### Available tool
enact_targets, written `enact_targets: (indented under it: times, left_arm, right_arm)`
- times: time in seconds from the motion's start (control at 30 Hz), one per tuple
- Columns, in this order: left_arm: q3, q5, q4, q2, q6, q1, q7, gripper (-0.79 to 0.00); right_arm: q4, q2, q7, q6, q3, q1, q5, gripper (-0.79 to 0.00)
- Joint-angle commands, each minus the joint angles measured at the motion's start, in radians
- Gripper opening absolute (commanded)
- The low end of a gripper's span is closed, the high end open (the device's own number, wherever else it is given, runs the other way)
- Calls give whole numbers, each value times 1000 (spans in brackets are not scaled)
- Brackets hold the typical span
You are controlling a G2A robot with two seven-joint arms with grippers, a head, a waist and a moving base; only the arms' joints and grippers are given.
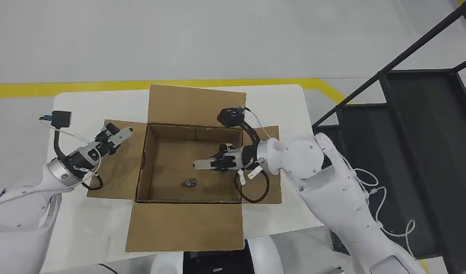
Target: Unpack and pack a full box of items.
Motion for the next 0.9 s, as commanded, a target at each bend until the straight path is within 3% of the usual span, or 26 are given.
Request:
enact_targets:
  times: [0.0,0.27,0.4,0.87]
  left_arm:
    - [0,0,0,0,0,0,0,0]
    - [0,0,0,0,0,0,0,0]
    - [0,0,0,0,0,0,0,0]
    - [0,0,0,0,0,0,0,0]
  right_arm:
    - [39,-9,-8,22,-89,39,-75,0]
    - [172,-50,-58,114,-331,158,-361,0]
    - [217,-73,-81,150,-393,190,-403,0]
    - [221,-75,-81,152,-397,192,-406,0]
